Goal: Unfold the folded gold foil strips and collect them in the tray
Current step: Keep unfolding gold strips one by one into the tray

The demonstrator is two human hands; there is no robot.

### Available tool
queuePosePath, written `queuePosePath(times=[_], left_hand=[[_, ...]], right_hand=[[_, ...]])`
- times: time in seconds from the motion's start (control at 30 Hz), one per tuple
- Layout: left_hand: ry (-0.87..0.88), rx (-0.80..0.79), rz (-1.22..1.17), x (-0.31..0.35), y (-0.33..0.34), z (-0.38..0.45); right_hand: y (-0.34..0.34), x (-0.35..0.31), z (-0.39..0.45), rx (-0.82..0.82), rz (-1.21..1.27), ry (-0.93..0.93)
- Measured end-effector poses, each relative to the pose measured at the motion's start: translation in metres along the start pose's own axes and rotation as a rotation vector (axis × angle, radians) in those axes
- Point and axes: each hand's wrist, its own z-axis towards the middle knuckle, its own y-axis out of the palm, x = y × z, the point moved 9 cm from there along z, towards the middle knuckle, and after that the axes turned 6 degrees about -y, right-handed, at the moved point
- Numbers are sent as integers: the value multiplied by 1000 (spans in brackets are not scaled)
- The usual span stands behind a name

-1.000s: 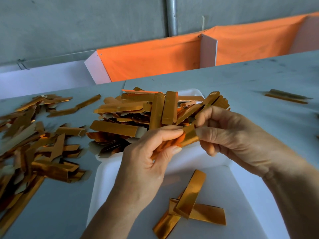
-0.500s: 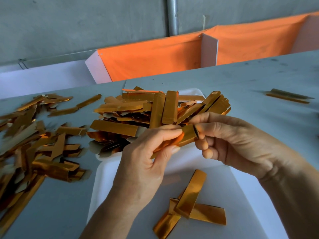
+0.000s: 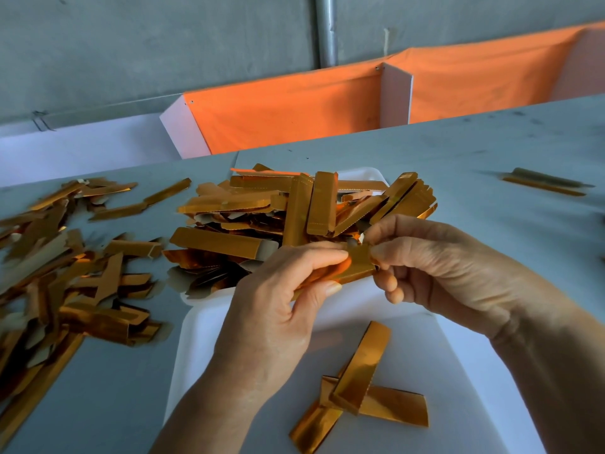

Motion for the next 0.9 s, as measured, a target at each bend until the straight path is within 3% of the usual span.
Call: queuePosePath(times=[0.37,0.7,0.9], left_hand=[[-13,12,-19,-1,-2,0],[98,20,162,9,0,-1],[42,-16,43,3,-2,1]], right_hand=[[-1,-2,-3,24,1,-2],[-2,-4,-3,9,-283,-6],[5,-7,-4,-69,-81,-36]])
